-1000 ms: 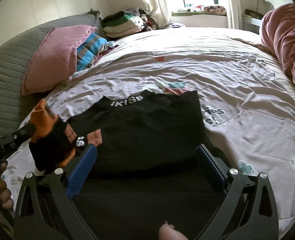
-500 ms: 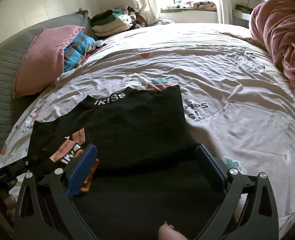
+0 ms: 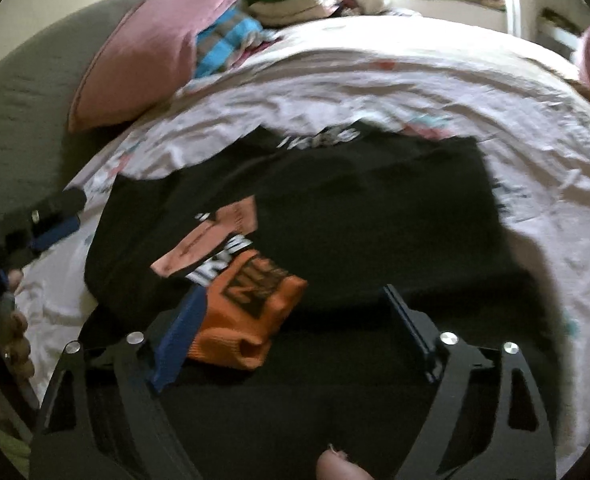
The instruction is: Fold small clothes
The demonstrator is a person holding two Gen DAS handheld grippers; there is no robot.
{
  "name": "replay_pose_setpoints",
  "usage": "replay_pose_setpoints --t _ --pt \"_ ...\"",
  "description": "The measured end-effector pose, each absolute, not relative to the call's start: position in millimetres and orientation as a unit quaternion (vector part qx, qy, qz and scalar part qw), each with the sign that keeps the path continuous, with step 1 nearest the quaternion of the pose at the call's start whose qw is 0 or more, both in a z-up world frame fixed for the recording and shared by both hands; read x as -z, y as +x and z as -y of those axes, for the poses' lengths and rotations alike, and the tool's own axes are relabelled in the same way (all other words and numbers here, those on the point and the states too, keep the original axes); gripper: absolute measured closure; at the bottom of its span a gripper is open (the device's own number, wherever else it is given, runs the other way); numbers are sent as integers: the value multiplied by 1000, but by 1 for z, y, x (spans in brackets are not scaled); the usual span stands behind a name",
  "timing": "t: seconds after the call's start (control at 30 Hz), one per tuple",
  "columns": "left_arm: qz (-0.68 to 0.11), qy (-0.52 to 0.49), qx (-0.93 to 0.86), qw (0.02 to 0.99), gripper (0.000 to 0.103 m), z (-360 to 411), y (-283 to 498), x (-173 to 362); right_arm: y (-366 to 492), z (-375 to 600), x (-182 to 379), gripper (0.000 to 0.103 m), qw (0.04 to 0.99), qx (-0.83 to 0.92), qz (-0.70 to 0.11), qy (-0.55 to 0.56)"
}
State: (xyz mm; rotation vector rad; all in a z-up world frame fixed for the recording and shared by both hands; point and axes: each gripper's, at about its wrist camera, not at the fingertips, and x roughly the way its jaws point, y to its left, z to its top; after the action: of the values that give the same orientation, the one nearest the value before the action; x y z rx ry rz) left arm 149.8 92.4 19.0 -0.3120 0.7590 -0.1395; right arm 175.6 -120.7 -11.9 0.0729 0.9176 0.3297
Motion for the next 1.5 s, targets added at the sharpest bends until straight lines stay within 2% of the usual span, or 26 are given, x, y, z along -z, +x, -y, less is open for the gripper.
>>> replay_pose_setpoints --t 0.17,0.4,0.47,0.6,0.87,1.07,1.5 --pt "-371 -175 36 911 14 -117 152 -18 188 98 29 29 873 -159 -460 19" --pt "-360 -181 1 915 13 -139 148 -22 194 90 37 81 878 -165 -448 17" --pt "-360 -185 -8 914 13 -144 147 -23 192 88 34 88 880 -173 -443 14" --pt "-357 -191 -15 914 10 -151 146 -24 187 85 19 91 888 -189 -418 13" --pt "-346 -199 -26 916 10 -163 143 -30 190 75 -49 92 910 -228 -345 -31" --pt "-341 -203 -28 917 10 -168 144 -33 197 84 -87 93 936 -192 -286 -79" --pt "-360 -149 7 921 10 -124 159 -21 210 127 -81 93 948 -118 -283 -88"
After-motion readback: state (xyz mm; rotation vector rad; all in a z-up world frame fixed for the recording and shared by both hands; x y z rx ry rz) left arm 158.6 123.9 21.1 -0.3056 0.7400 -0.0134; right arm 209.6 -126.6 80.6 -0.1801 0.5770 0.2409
